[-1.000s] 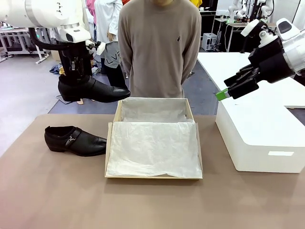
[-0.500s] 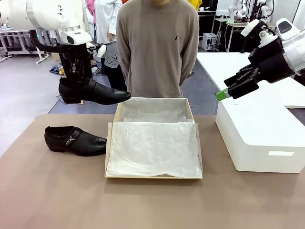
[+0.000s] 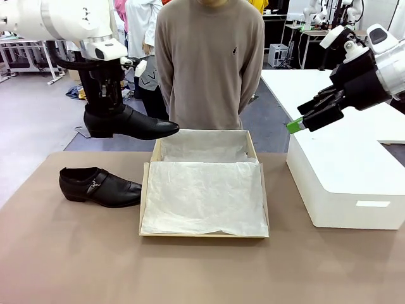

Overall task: Pack the shoes into the box.
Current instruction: Place one shoe of the Shoes into the Shoes Box.

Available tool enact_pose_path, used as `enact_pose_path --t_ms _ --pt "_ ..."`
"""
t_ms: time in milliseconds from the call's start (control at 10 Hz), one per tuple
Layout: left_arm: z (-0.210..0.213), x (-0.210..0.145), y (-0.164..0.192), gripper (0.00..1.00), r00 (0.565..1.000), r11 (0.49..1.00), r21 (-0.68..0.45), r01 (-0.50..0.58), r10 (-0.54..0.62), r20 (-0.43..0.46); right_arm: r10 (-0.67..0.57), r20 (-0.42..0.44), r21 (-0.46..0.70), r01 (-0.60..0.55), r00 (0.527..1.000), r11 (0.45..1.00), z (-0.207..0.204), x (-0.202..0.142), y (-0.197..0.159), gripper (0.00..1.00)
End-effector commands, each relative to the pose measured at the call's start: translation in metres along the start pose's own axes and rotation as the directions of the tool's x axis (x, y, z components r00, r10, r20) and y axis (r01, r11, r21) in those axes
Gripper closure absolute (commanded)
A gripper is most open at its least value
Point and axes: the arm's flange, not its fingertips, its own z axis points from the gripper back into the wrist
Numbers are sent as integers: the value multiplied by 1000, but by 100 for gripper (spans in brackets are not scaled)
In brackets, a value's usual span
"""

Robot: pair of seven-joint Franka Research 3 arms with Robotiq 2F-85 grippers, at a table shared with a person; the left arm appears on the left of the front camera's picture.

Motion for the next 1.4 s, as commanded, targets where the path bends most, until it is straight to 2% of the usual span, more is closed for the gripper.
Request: enact_pose_path --t_ms 0,700,800,1100,1300 --pt "14 32 6 100 1000 1000 -6 -1 1 1 4 14 13 -4 1000 1000 -1 0 -1 0" --pt "-6 137 19 100 996 1000 -21 18 -16 90 4 14 13 -4 1000 1000 -1 0 -1 0" --pt "-14 149 21 100 996 999 -17 47 -46 76 4 14 13 -4 1000 1000 -1 0 -1 0" --pt "-36 173 27 100 997 998 -20 57 -56 60 4 14 13 -4 1000 1000 -1 0 -1 0" --pt "-40 176 31 100 996 997 -36 61 -59 64 4 14 13 -4 1000 1000 -1 0 -1 0"
